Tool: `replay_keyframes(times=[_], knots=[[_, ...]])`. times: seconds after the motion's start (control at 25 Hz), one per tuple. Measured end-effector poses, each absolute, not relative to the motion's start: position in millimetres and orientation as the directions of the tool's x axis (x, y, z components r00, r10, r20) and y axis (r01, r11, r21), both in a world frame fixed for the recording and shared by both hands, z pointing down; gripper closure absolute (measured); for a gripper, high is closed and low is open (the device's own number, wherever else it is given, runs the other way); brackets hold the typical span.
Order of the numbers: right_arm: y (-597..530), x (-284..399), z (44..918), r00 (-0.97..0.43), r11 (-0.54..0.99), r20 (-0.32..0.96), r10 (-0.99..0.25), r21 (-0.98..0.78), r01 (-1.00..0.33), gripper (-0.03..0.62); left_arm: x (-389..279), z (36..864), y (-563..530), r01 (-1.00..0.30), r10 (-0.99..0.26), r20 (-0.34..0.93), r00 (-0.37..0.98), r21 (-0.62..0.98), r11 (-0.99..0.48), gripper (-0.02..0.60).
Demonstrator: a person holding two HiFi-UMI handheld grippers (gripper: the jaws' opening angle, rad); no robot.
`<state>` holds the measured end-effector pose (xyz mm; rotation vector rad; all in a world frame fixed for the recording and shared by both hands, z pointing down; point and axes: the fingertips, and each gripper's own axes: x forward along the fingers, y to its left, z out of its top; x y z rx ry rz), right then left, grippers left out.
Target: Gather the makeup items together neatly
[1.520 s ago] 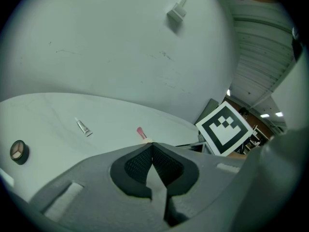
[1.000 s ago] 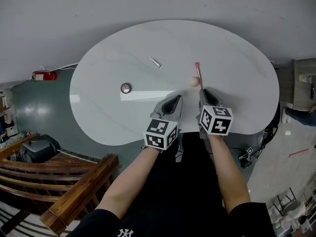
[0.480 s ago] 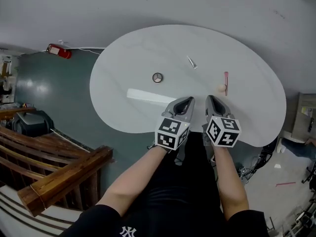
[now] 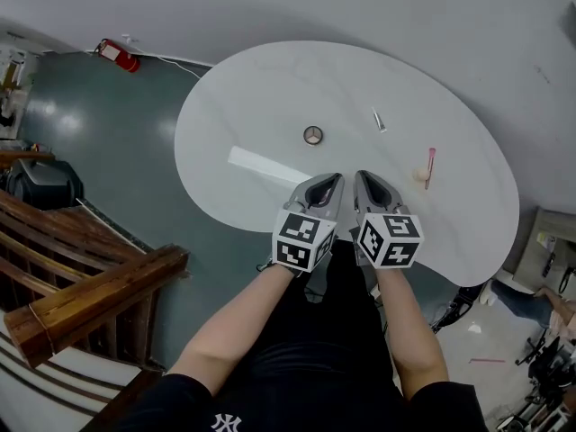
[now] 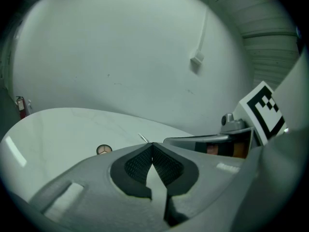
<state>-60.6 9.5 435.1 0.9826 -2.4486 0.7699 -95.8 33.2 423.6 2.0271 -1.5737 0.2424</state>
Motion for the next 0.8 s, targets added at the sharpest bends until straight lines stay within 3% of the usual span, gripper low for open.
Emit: replay_keyframes(times=[0.68,0.8], knots=[[-16,-147,487,-0.741,0.824,0.601,-0.299,-0.228,-0.518,0.562,-173,474,11,-0.94,-0.849,0.514,0.126,0.336,0.064,0.572],[-21,-155,500,-0.733,0.839,0.623,-0.273,-0.218,-0.498,0.523,-181,484,8,-0.94,-0.844,0.526,0.105,0.329,0.088,0.572]])
